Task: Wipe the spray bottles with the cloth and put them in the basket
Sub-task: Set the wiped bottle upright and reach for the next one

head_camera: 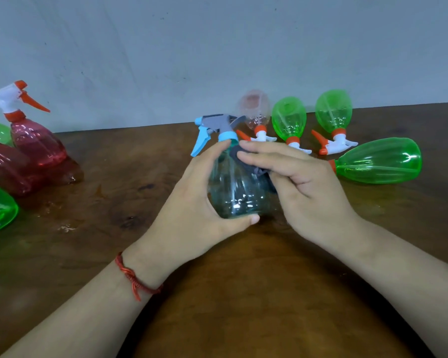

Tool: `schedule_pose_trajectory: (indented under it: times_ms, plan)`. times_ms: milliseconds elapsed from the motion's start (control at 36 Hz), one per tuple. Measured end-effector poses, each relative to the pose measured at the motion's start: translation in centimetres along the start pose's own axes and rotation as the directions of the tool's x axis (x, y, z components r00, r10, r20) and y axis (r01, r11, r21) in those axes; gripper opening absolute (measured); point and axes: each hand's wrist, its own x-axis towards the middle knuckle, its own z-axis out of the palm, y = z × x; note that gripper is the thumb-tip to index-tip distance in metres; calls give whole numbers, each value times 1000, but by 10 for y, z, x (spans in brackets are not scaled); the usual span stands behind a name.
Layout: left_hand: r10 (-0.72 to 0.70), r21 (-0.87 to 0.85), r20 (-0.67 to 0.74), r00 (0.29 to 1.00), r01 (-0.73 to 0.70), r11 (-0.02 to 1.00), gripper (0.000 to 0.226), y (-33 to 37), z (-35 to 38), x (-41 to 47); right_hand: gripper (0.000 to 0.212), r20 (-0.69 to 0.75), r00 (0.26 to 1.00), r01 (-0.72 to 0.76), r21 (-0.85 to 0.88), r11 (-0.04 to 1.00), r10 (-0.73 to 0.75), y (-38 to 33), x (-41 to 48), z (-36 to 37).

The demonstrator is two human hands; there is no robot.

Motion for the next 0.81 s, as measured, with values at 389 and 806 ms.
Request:
schedule_pose_trajectory:
  times_ms: [389,806]
  plan:
    - [-195,-124,-187,963,174,977,104,-2,-9,5,49,164,973,175,-75,982,-161,-3,-4,0]
    - [40,-249,6,999,-37,968,109,11,-1,-5,50,70,936,-320,571,756,344,5,10,-1]
